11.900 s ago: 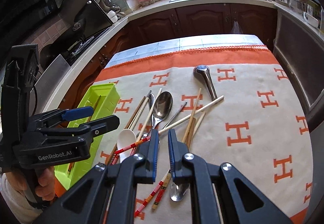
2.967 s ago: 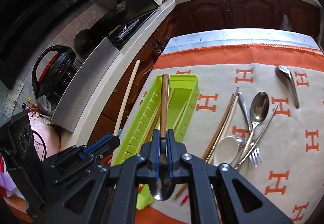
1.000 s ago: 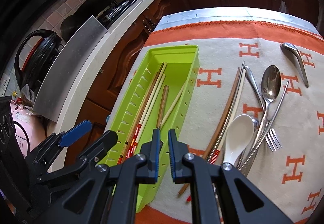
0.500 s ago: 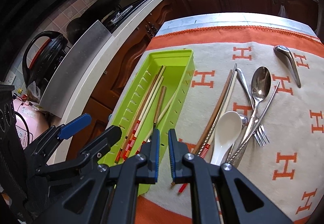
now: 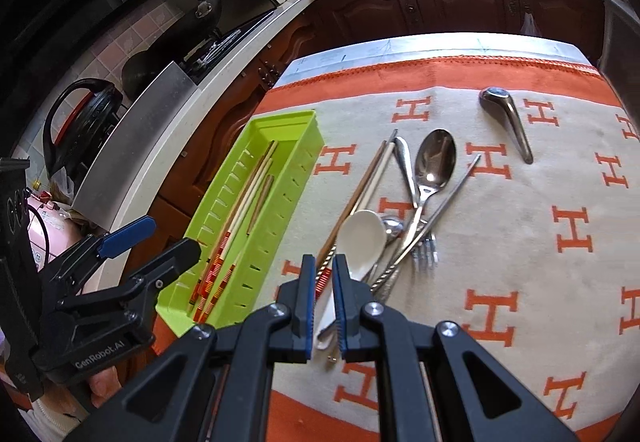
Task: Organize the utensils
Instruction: 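Move both open tools back over the chopsticks lying on the cloth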
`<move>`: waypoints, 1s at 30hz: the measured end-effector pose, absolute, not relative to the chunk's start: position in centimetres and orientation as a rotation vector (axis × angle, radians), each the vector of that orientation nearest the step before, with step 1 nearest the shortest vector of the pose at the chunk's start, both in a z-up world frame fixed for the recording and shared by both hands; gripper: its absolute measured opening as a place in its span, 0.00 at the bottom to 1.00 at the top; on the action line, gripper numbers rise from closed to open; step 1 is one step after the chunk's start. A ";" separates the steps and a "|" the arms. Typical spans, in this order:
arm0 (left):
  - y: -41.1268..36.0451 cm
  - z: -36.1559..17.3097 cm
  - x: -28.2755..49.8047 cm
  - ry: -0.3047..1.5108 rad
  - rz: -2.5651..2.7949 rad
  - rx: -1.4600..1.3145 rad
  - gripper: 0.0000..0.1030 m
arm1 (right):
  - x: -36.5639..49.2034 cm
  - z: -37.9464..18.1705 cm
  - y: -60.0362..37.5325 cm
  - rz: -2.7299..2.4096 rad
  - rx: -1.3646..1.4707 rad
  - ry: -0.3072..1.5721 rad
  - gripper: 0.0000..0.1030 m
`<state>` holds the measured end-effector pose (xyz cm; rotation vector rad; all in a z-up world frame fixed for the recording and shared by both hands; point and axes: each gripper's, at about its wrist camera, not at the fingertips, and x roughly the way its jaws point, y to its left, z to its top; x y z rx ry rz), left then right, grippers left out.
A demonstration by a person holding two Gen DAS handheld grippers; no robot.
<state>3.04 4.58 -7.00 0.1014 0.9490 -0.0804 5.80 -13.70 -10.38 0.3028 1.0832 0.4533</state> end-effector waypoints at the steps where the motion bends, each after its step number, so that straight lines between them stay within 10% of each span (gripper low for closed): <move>1: 4.2 -7.1 3.1 0.952 -0.086 0.107 0.68 | 5.8 -10.5 -14.4 0.442 0.303 1.081 0.10; 30: -0.4 -11.9 6.5 1.057 -0.225 0.067 0.68 | 10.7 -17.1 -20.0 0.353 0.480 1.178 0.11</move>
